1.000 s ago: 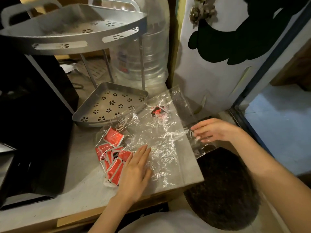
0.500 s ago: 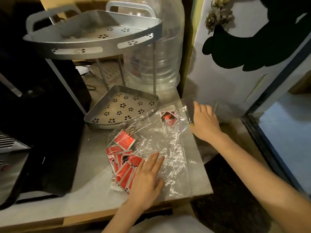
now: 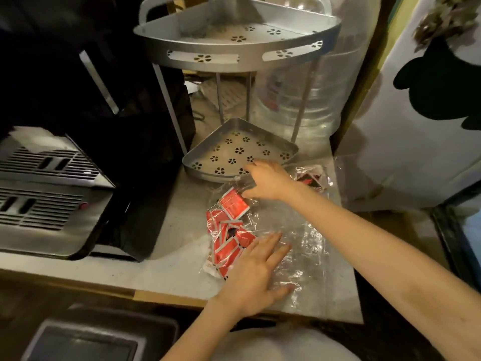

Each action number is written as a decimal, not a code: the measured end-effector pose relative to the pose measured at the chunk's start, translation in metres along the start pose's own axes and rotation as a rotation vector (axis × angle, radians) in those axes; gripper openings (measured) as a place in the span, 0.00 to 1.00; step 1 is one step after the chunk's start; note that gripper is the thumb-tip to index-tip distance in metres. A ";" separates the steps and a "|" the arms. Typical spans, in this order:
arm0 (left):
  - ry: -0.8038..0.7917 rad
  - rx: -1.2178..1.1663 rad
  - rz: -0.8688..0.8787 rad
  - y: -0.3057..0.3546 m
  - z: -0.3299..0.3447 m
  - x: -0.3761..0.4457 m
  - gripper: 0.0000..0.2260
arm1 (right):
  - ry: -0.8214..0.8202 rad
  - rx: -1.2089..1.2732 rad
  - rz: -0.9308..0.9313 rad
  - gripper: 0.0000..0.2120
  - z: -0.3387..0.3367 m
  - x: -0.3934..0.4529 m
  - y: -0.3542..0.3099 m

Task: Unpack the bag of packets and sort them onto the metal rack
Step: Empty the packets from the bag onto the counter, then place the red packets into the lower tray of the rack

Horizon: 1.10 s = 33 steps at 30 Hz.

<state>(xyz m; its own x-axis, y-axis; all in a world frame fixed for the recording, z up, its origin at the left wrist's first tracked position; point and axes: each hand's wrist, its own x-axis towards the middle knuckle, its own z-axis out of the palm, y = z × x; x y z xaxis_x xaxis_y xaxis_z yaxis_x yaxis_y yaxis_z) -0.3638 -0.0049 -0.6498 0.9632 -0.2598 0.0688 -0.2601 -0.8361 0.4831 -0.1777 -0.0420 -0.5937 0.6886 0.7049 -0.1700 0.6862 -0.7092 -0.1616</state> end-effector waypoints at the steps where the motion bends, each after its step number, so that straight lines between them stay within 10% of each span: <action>1: 0.006 -0.042 -0.008 0.002 -0.006 -0.002 0.32 | 0.060 -0.018 -0.024 0.31 0.000 0.002 -0.001; 8: 0.378 -0.125 -0.505 -0.023 -0.039 -0.039 0.27 | -0.045 0.066 -0.043 0.24 0.004 0.009 0.005; 13: 0.052 -0.159 -0.944 -0.036 -0.049 -0.050 0.32 | -0.129 0.133 0.014 0.25 0.010 0.017 0.008; 19: -0.048 -0.725 -0.982 -0.033 -0.045 -0.047 0.13 | -0.199 0.400 0.013 0.12 0.008 0.013 0.011; 33: 0.227 -0.952 -0.982 -0.083 -0.100 -0.009 0.13 | -0.050 1.007 0.271 0.08 -0.014 -0.047 0.057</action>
<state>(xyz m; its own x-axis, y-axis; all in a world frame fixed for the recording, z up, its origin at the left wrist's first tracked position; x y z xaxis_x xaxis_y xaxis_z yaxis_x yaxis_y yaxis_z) -0.3435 0.1153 -0.6033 0.7363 0.3967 -0.5482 0.5815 0.0435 0.8124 -0.1679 -0.1154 -0.5809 0.7638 0.5371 -0.3580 -0.0187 -0.5360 -0.8440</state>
